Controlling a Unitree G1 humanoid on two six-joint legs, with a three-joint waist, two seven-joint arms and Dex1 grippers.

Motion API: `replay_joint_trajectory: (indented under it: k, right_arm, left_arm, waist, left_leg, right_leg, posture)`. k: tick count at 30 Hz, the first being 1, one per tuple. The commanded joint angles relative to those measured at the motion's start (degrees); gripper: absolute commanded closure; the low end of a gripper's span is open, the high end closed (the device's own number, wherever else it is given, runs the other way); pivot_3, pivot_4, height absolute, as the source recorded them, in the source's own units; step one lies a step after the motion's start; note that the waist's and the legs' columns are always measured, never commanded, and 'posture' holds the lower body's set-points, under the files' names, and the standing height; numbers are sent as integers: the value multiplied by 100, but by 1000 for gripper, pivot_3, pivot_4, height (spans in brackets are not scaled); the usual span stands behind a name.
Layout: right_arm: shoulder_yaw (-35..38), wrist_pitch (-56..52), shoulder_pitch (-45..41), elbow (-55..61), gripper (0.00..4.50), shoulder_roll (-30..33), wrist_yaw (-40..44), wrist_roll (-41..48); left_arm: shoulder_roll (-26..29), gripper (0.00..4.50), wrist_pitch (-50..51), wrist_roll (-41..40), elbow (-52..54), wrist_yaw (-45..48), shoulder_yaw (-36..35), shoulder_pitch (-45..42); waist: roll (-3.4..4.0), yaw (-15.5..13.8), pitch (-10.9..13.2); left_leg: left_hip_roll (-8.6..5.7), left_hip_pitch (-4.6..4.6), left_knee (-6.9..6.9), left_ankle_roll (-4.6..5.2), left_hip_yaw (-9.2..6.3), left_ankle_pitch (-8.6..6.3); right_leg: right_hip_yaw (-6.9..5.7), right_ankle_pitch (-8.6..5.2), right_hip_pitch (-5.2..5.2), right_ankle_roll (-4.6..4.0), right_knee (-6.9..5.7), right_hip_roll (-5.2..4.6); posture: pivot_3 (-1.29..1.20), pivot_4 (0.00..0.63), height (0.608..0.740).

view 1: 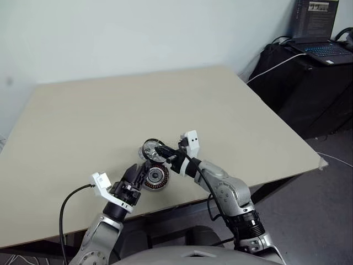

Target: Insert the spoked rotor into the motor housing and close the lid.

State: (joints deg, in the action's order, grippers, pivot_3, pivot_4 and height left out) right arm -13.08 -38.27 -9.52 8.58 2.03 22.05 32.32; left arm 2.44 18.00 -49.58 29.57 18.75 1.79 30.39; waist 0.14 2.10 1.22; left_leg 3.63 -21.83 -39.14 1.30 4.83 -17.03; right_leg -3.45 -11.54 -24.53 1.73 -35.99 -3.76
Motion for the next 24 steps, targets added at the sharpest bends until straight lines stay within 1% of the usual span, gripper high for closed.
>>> replay_joint_trajectory:
  k: [1, 12, 15, 19, 24]
  right_arm:
    - [-33, -95, -4, 452, 4426, 18, 214, 157]
    - [-52, -299, 146, 866, 4426, 35, 443, 364]
    - [-63, -322, 142, 888, 4426, 50, 491, 356]
    - [-82, -346, 141, 891, 4426, 62, 509, 339]
    - [-106, -360, 142, 895, 4426, 82, 515, 317]
  left_arm:
    - [-30, 291, -64, 20, 88, 20, -11, -68]
    - [-34, 291, 9, -30, -11, -12, -81, -131]
    - [-50, 871, 10, -35, -22, -19, -107, -138]
    - [-98, 2245, -10, -66, -34, -50, -159, -142]
    - [-105, 3846, -11, -88, -33, -49, -150, -126]
  waist:
    - [-1, 0, 0]
    - [-2, -1, 0]
    - [-2, -1, -1]
    - [-5, -3, -1]
    - [-5, -1, -1]
  left_leg:
    - [0, 0, 0, 0, 0, 0]
    - [0, 2, 0, 0, -2, 0]
    - [0, 2, 0, 0, -2, 0]
    - [0, 2, -1, 0, -1, 0]
    - [0, 2, 0, 0, -2, 0]
  right_leg:
    - [0, 0, 0, 0, 0, 0]
    - [-2, 0, -1, 0, 0, 0]
    - [-2, 0, -1, 0, 0, 0]
    - [-2, 0, -1, 0, 0, 0]
    - [-1, 0, 0, 0, 0, 0]
  posture:
    - [0, 0, 740]
    - [0, 0, 740]
    - [0, 0, 740]
    - [0, 0, 740]
    - [0, 0, 740]
